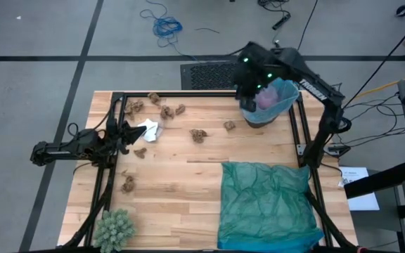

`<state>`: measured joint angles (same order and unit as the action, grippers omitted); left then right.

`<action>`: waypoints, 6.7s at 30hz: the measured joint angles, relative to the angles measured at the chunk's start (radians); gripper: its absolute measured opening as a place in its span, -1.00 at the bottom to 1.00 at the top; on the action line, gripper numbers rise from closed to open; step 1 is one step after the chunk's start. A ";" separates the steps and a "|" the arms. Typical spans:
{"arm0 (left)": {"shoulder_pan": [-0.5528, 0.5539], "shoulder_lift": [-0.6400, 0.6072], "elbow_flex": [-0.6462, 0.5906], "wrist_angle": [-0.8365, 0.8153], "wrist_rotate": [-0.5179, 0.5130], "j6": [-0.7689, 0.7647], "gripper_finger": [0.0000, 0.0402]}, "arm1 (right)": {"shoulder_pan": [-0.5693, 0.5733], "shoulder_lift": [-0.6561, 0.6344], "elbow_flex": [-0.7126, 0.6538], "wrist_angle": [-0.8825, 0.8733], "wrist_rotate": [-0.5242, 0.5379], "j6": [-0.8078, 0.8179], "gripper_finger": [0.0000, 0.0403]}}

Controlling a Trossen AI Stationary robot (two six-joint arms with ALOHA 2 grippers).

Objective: Place trash/remove bag and relplace
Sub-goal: Put the brown napkin into the black trash bin

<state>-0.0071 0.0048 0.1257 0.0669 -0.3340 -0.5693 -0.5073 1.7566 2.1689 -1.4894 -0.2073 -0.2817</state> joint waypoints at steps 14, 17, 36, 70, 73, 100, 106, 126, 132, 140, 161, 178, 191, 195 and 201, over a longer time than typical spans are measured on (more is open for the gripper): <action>0.000 0.000 0.000 -0.005 -0.004 0.000 -0.90 | 0.064 0.257 -0.011 -0.043 0.071 0.057 -0.04; 0.000 0.000 0.000 -0.005 -0.004 0.000 -0.90 | 0.048 0.285 -0.064 0.003 0.085 0.041 0.06; 0.000 0.000 0.000 -0.005 -0.004 0.000 -0.90 | 0.004 0.229 -0.573 0.448 0.132 0.060 0.18; 0.000 0.000 0.000 -0.005 -0.004 0.001 -0.90 | 0.094 0.018 -0.704 0.499 0.069 0.189 -1.00; 0.000 0.000 0.000 -0.005 -0.004 0.000 -0.90 | 0.108 -0.068 -0.648 0.475 0.074 0.226 -1.00; 0.000 0.000 0.000 -0.001 -0.010 -0.001 -0.90 | -0.133 -0.216 -0.293 0.178 0.331 0.330 -1.00; 0.000 0.000 0.000 -0.001 -0.010 -0.001 -0.90 | -0.135 -0.216 -0.321 0.183 0.336 0.350 -0.89; 0.000 0.000 0.000 0.001 -0.009 -0.002 -0.90 | -0.045 -0.210 -0.321 0.318 -0.069 0.259 -0.16; 0.000 0.000 0.000 0.000 -0.009 -0.002 -0.90 | 0.086 -0.116 -0.321 0.358 -0.011 0.240 -0.13; 0.000 0.000 0.000 0.000 -0.012 -0.002 -0.90 | 0.195 0.107 -0.322 0.473 0.081 0.227 0.02; 0.000 0.000 0.000 -0.001 -0.016 -0.001 -0.90 | 0.282 0.491 -0.322 0.708 0.181 0.334 0.46; 0.000 0.000 0.000 -0.002 -0.016 0.000 -0.90 | 0.274 0.399 -0.322 0.660 0.066 0.370 -0.96; 0.000 0.000 0.000 -0.005 -0.043 0.001 -0.90 | 0.167 -0.053 -0.069 0.325 0.471 0.447 -1.00; 0.000 0.000 0.000 -0.005 -0.043 0.000 -0.90 | 0.062 -0.097 -0.009 0.144 0.567 0.528 -1.00; 0.000 0.000 0.000 0.008 -0.050 0.000 -0.90 | -0.092 -0.083 -0.011 -0.040 0.572 0.558 -1.00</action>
<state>-0.0071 0.0044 0.1257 0.0753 -0.3835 -0.5697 -0.5992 1.6741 2.1582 -1.5290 0.3645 0.2766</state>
